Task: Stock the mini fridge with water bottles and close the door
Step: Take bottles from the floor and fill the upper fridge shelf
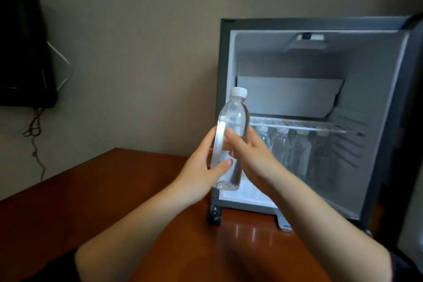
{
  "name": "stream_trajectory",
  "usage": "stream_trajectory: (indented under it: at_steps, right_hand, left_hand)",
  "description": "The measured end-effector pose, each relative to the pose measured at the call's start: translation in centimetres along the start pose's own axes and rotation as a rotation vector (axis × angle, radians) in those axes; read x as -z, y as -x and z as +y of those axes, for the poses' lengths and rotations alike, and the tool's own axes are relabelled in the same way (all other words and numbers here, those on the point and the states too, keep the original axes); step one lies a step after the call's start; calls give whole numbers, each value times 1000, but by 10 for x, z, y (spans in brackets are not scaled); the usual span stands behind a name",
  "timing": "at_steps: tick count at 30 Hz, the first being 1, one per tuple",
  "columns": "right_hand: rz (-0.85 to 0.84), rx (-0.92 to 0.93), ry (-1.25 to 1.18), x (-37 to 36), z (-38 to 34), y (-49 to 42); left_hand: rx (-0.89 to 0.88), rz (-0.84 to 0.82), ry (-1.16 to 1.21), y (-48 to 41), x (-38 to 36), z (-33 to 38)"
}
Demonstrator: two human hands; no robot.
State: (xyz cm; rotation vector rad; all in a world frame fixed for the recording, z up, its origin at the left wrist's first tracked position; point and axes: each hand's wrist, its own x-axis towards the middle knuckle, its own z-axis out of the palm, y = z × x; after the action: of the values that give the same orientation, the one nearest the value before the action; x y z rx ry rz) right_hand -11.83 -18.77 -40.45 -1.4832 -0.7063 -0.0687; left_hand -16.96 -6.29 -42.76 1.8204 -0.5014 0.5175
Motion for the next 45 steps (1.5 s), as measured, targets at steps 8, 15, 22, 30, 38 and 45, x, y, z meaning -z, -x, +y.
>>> stream_trajectory:
  at_steps: [8, 15, 22, 30, 38, 45]
  right_hand:
    - [-22, -11, 182, 70, -38, -57]
    - [127, 89, 319, 99, -46, -86]
    - [240, 156, 308, 94, -23, -121]
    - [248, 130, 296, 97, -10, -141]
    - [212, 103, 163, 89, 10, -160]
    - [201, 95, 198, 86, 21, -167]
  left_hand:
    - [-62, 90, -60, -91, -43, 15]
    - [-32, 175, -81, -137, -71, 5]
    - [46, 375, -206, -167, -79, -18]
    - [33, 392, -272, -178, -85, -39]
    - [36, 408, -367, -181, -82, -53]
    - [35, 398, -390, -183, -83, -56]
